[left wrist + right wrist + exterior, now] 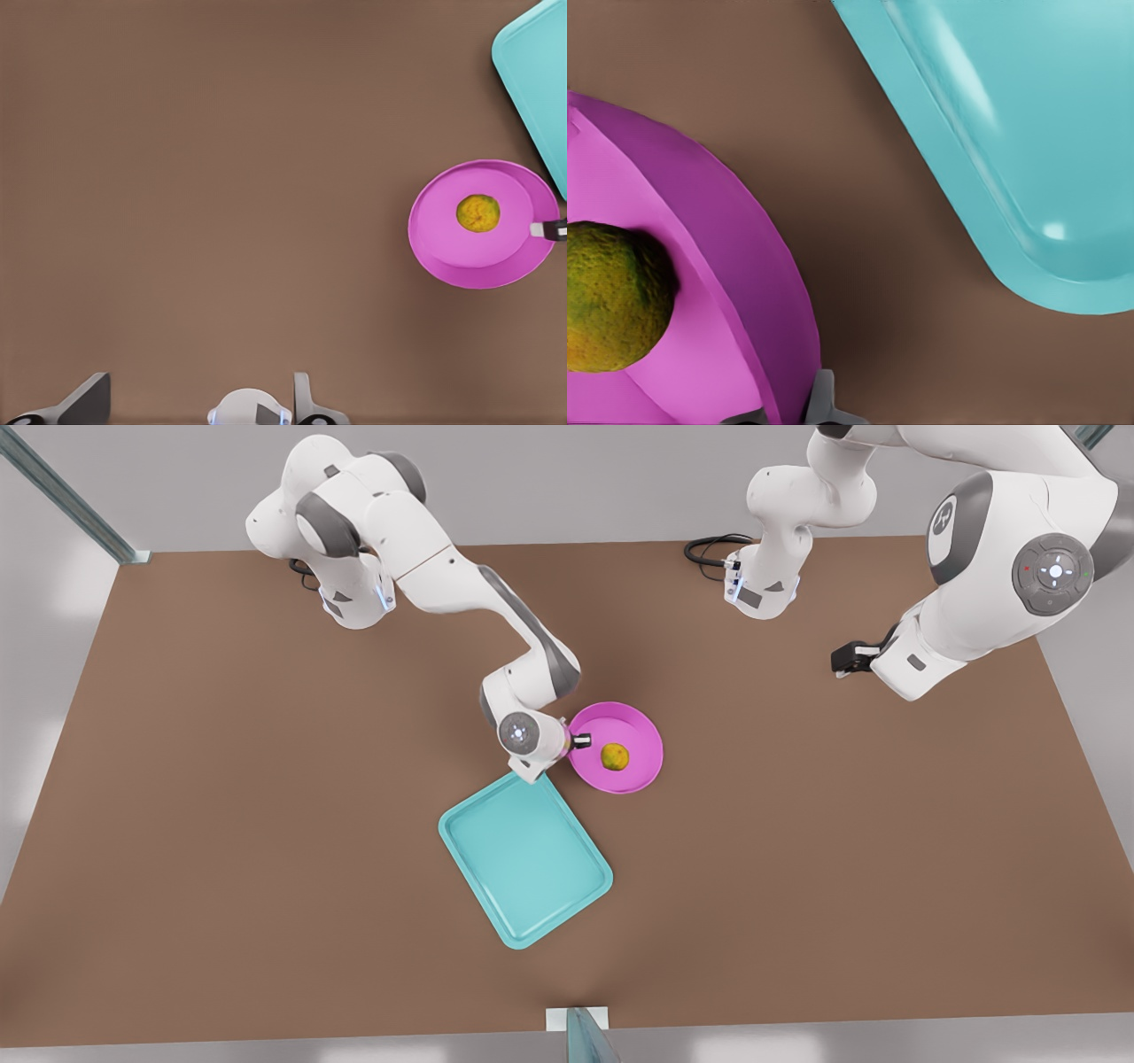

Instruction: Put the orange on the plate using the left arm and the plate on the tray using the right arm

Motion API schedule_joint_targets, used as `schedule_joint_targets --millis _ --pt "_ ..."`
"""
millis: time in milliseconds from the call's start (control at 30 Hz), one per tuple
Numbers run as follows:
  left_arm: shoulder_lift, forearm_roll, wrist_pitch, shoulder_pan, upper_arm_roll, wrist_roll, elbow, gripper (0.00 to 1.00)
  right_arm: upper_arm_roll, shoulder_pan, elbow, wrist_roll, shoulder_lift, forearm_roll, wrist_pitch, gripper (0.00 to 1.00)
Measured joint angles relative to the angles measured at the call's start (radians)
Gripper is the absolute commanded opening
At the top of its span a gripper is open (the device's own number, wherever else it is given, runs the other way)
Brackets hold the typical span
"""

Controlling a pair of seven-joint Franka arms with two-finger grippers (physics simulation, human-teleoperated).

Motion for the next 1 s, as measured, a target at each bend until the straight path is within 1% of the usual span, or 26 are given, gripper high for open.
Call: schedule_joint_targets --millis 133,333,467,600,833,867,1000 --pt "0.001 0.001 0.0 0.0 0.0 0.001 0.0 1.0 -0.001 -0.037 0.019 -0.004 -0.022 0.002 0.0 0.21" --pt "0.003 0.003 0.0 0.0 0.0 0.001 0.001 1.0 -0.002 -0.148 0.068 -0.01 -0.033 0.01 0.0 0.21" --pt "0.003 0.004 0.0 0.0 0.0 0.001 0.002 1.0 -0.004 -0.27 0.105 -0.015 -0.025 0.013 0.001 0.21" --pt "0.004 0.003 0.0 0.0 0.0 0.002 0.002 1.0 -0.006 -0.374 0.107 -0.037 -0.016 0.016 0.001 0.21" --pt "0.006 0.003 0.0 0.0 0.0 0.002 0.002 1.0 -0.005 -0.387 0.086 -0.078 -0.011 0.012 -0.001 0.21" --pt "0.006 0.003 0.0 0.0 0.0 0.002 0.007 1.0 -0.005 -0.387 0.084 -0.082 -0.011 0.011 -0.002 1.0" --pt "0.007 0.004 -0.001 0.0 -0.001 0.002 0.015 1.0 -0.002 -0.374 0.081 -0.095 -0.015 0.008 -0.004 1.0"
